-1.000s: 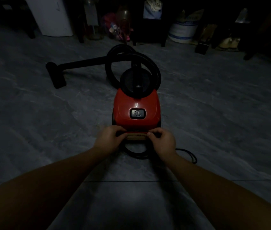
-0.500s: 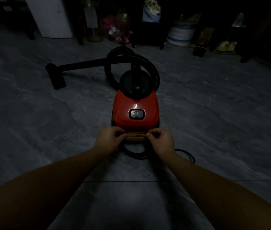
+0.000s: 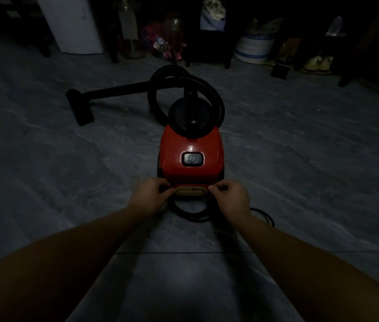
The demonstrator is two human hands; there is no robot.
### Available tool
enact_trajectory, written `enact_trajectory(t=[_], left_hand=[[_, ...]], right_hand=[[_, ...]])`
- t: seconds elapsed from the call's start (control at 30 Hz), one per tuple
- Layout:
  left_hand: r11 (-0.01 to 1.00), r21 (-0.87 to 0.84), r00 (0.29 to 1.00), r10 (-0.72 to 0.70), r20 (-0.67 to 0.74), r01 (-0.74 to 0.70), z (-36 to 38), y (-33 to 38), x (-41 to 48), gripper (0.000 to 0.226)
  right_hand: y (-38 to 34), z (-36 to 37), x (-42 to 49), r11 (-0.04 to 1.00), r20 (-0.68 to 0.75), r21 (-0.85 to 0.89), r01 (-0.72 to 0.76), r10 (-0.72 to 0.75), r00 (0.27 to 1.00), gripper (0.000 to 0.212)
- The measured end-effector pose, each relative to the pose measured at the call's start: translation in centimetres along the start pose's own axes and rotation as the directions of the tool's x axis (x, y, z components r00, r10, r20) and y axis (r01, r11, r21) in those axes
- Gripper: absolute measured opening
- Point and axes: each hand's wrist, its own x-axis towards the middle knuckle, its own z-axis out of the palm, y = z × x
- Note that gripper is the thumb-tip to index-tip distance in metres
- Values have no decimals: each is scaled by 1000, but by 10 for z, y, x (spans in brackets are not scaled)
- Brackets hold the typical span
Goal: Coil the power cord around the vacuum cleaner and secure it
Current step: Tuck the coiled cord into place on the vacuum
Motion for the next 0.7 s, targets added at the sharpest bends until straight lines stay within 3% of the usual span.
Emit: enact_trajectory(t=[0.37,0.7], left_hand=[[1000,-26,1000,-7,26,8,-5,7,7,18],[999,40,1000,8,-16,-8,-2,9,1,21]], right_hand=[[-2,-1,-1,993,10,-108,57,-56,998,14],[8,-1,-10,991,52,-74,114,-111,992,18]])
